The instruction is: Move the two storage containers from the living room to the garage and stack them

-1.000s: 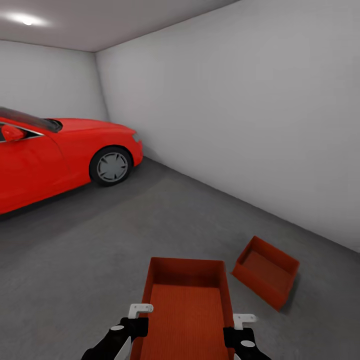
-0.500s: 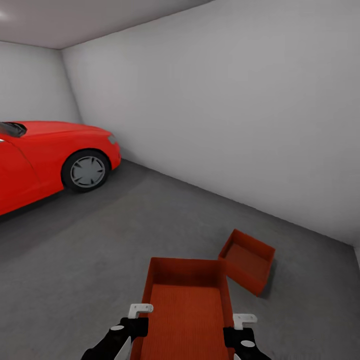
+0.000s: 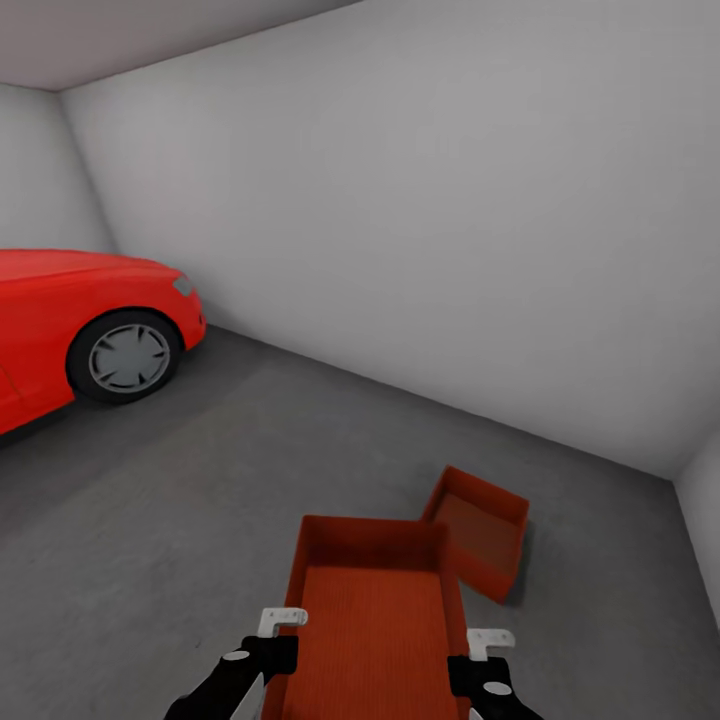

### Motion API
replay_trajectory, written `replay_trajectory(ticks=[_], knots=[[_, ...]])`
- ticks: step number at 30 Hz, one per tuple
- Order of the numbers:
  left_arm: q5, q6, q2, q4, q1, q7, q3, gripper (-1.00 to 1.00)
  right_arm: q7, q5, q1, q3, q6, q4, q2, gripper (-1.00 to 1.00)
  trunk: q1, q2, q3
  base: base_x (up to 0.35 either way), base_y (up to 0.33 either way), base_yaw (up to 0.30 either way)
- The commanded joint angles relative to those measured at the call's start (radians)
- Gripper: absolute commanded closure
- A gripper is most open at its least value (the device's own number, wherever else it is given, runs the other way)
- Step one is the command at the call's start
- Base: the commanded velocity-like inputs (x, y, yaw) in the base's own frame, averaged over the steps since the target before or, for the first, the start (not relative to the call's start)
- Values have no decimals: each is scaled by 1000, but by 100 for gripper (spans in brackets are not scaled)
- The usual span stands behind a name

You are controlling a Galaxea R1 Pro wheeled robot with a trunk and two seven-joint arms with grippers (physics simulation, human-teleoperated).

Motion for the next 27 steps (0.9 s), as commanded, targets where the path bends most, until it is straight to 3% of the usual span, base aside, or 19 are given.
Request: replay_trajectory(ticks=[1, 27], knots=[[-15, 7, 6, -1, 0, 11, 4, 100, -16, 3, -1, -1, -3, -1, -12, 100, 1, -1, -2, 321, 0, -6], [-16, 7, 6, 1, 0, 12, 4, 100, -18, 3, -1, -1, -4, 0, -12, 100, 1, -1, -2, 322, 0, -8]])
